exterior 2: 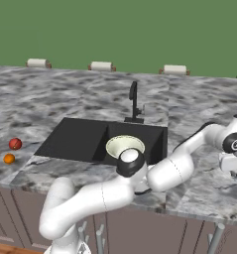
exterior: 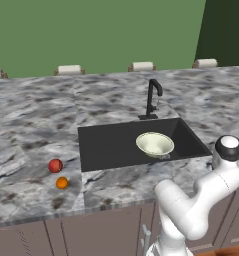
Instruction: Remove the onion and tangerine from the sink. Then move the bowl and cup from the counter to the sink for washing.
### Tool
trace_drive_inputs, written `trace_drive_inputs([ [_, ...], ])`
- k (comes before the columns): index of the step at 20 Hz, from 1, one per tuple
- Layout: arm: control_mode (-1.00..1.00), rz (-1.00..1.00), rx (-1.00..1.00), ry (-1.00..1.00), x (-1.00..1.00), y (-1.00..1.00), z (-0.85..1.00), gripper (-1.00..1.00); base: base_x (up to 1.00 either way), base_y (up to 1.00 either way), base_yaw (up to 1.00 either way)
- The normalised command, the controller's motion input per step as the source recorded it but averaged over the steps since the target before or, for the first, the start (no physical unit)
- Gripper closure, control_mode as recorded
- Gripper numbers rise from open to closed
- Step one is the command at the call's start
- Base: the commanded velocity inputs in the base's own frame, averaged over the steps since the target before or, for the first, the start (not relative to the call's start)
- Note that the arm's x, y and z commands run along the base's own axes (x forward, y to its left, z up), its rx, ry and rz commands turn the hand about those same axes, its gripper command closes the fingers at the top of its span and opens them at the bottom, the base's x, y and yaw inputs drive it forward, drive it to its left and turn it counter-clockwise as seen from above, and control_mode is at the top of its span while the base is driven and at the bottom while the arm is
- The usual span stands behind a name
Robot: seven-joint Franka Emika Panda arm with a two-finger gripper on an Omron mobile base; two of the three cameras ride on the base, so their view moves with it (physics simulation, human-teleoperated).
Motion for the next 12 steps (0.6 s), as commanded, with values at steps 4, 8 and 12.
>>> trace_drive_inputs([
  [4,-1.00,0.00,0.05,0.06,0.27,-0.27,0.09,-1.00,0.00,0.00,0.00],
  [8,-1.00,0.00,0.07,0.03,0.28,-0.27,0.16,-1.00,0.00,0.00,0.00],
  [12,-1.00,0.00,0.07,0.00,0.27,-0.28,0.20,-1.00,0.00,0.00,0.00],
])
